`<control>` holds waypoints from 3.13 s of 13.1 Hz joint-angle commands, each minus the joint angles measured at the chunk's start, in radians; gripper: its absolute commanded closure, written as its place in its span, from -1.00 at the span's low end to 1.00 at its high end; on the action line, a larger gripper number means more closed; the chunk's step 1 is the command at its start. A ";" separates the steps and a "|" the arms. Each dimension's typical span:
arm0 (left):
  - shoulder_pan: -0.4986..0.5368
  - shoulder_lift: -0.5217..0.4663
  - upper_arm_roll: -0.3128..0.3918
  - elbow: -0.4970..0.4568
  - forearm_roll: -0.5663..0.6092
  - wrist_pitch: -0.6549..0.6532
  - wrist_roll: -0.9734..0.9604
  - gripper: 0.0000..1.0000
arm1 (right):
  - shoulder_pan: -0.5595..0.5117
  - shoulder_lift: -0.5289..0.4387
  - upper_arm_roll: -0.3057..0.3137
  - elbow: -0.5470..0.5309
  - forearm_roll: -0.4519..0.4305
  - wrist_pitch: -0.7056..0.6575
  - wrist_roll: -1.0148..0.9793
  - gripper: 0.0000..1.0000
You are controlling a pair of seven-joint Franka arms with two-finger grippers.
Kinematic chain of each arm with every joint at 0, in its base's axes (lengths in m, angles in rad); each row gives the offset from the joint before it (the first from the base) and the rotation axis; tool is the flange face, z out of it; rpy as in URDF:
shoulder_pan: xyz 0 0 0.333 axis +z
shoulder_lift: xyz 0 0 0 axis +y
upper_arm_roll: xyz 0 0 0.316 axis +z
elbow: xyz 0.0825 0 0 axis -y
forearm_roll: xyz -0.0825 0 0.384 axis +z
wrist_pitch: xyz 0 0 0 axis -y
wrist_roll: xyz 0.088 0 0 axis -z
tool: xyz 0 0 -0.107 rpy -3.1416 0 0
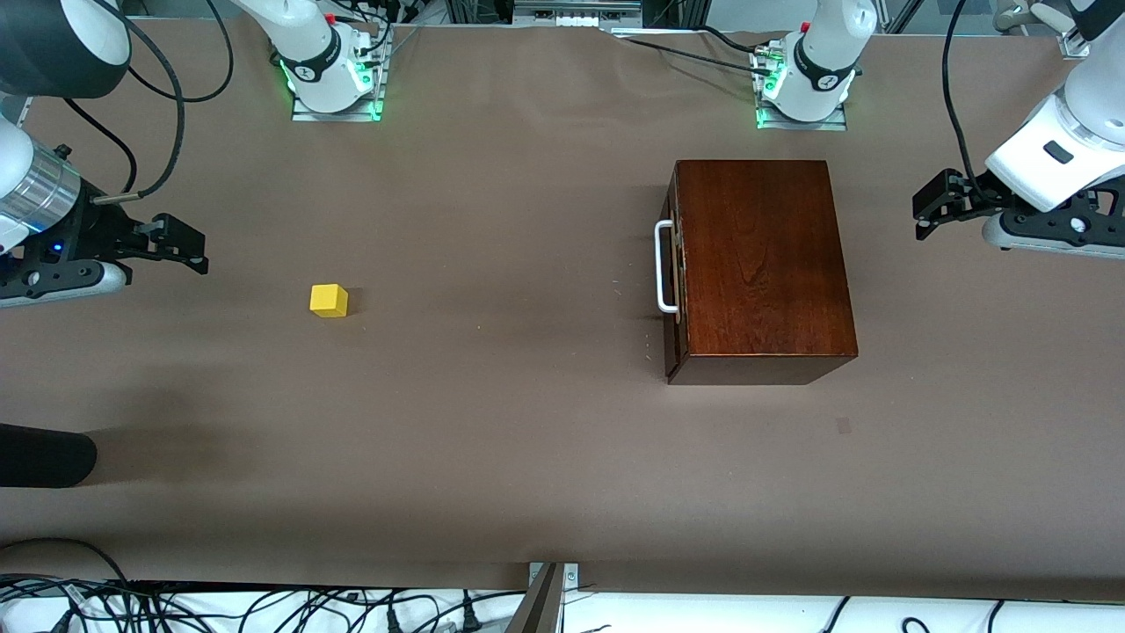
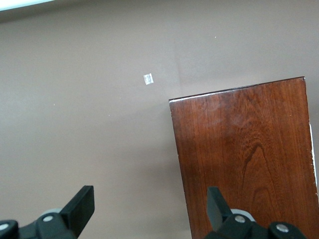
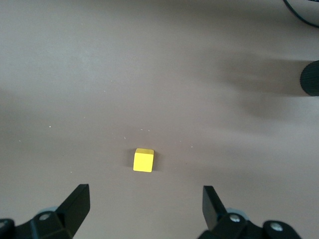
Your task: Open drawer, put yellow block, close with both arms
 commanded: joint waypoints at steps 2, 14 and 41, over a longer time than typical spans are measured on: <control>0.005 0.019 -0.004 0.043 0.003 -0.026 0.026 -1.00 | -0.010 -0.001 0.008 0.008 0.005 0.000 0.007 -1.00; 0.008 0.019 -0.005 0.040 0.003 -0.067 0.026 -1.00 | -0.010 -0.001 0.008 0.008 0.005 -0.009 0.000 -1.00; -0.009 0.042 -0.019 0.040 0.020 -0.142 0.005 -1.00 | -0.009 -0.007 0.009 0.005 -0.012 -0.080 -0.010 -1.00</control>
